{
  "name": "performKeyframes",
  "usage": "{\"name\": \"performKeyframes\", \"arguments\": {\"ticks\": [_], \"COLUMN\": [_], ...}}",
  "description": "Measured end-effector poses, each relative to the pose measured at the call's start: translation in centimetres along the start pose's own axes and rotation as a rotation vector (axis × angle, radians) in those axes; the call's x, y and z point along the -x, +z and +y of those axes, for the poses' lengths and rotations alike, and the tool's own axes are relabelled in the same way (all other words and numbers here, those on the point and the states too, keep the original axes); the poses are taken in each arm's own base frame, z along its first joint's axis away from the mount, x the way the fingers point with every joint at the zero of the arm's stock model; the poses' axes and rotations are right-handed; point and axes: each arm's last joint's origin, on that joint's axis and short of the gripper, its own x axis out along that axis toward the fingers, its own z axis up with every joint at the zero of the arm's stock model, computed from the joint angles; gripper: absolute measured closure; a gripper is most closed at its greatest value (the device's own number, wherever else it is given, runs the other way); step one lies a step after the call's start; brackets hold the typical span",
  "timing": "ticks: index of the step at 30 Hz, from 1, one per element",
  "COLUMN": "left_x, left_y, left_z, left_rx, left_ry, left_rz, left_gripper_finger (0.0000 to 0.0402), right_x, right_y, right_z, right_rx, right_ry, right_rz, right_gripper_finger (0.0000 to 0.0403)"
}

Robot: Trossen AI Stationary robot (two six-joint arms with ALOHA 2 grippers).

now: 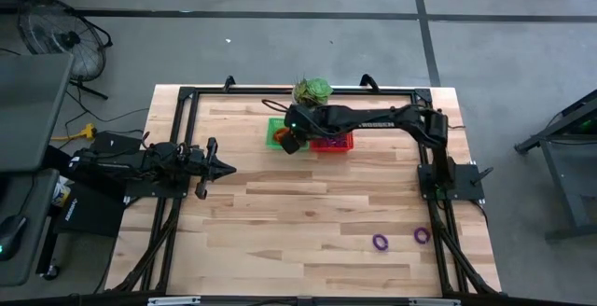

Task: Sort spring keychains
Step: Put the orange spring keychain into the green bin, then put the purple spring keychain into the orange bin

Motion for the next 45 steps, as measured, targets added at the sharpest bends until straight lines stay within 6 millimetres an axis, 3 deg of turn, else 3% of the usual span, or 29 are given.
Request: {"name": "performKeyframes", "arguments": {"ticks": [8,18,33,38,45], "left_x": [0.0,0.0,0.0,0.0,0.0], "left_y": [0.0,0.0,0.0,0.0,0.0], "left_z": [0.0,0.0,0.0,0.0,0.0], "left_rx": [0.0,0.0,0.0,0.0,0.0], "left_ry": [-0.001,0.0,-0.001,0.0,-0.001], "left_rz": [0.0,0.0,0.0,0.0,0.0], "left_gripper_finger": [0.0401,0.0401,0.0401,0.0401,0.0401], "right_x": [-3.5,-4.0,-3.9,-3.0,-0.1], "right_y": [-0.2,0.2,0.0,-0.3,-1.8], "right_z": [-0.6,-1.4,-1.4,-0.9,-0.2], "right_rx": [-0.07,-0.086,-0.079,-0.044,0.066], "right_ry": [0.03,-0.02,0.017,0.063,0.032], "right_rz": [0.049,0.031,0.078,0.119,0.217], "right_gripper_finger": [0.0389,0.0368,0.0248,0.0234,0.0241]}}
